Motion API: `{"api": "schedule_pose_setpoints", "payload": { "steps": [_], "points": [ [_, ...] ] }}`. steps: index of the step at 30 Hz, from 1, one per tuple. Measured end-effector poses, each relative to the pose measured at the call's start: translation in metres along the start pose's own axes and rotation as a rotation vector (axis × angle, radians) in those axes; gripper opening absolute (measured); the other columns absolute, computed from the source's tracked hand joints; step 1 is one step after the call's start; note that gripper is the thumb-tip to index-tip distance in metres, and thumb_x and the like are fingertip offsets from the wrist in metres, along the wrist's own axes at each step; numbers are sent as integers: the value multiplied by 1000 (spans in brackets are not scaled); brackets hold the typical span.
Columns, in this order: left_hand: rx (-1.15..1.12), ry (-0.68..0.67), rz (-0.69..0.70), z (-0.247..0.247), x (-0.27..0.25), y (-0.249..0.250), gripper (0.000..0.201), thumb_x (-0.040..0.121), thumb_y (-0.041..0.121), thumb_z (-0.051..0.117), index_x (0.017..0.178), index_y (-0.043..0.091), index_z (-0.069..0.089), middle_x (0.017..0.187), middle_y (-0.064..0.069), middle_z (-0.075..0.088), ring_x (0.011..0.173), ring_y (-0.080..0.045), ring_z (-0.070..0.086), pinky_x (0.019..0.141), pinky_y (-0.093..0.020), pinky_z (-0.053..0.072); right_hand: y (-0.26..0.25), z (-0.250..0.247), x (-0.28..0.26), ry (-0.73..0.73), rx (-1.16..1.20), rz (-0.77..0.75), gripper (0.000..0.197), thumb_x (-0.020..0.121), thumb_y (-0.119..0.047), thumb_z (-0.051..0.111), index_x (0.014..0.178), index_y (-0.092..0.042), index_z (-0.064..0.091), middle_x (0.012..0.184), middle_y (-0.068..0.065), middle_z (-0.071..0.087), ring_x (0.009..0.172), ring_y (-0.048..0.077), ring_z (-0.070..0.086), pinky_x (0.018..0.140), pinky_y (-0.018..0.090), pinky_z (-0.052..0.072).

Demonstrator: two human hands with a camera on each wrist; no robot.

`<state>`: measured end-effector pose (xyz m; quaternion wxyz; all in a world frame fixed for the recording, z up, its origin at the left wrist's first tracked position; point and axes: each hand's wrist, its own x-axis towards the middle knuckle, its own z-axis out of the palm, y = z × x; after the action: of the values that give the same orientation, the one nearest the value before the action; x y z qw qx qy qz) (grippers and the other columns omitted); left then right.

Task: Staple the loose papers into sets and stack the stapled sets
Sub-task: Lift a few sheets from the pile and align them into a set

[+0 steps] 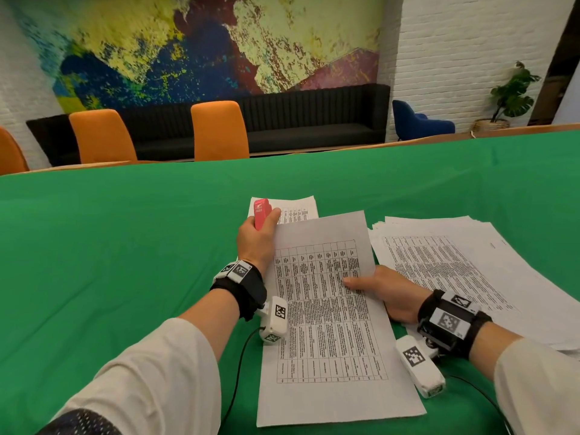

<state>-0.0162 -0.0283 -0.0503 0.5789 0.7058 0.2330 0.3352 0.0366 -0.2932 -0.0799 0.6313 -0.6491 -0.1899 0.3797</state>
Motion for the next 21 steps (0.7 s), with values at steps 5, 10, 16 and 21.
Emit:
{"api": "schedule_pose_setpoints", "payload": {
  "steps": [5, 10, 16, 21],
  "points": [
    [-53, -196, -138, -5, 2, 16, 43, 89, 57, 72, 103, 17, 65, 89, -4, 66, 78, -24, 65, 76, -42, 57, 0, -2, -1, 10, -8, 3, 33, 99, -16, 65, 129, -1, 65, 121, 21, 74, 112, 41, 71, 103, 58, 54],
    [279, -313, -193, -47, -2, 44, 31, 102, 40, 64, 120, 16, 58, 103, -6, 70, 79, -20, 68, 64, -32, 58, 0, -2, -2, 1, 8, 1, 34, 100, -15, 65, 131, -4, 64, 123, 21, 73, 112, 42, 71, 103, 60, 53],
    [971, -509, -156, -108, -21, 27, 20, 102, 28, 64, 116, 14, 63, 97, -6, 69, 77, -17, 64, 62, -25, 51, 0, -4, -3, 26, 21, 25, 37, 97, -19, 67, 129, -1, 64, 120, 23, 73, 111, 45, 70, 103, 61, 53],
    [1276, -744, -58, -123, -41, 2, 18, 94, 25, 67, 112, 24, 65, 114, -6, 62, 98, -23, 63, 72, -28, 43, -2, -5, -3, 36, 96, 41, 41, 95, -18, 67, 132, -2, 61, 123, 24, 72, 113, 45, 70, 102, 60, 53]
  ]
}}
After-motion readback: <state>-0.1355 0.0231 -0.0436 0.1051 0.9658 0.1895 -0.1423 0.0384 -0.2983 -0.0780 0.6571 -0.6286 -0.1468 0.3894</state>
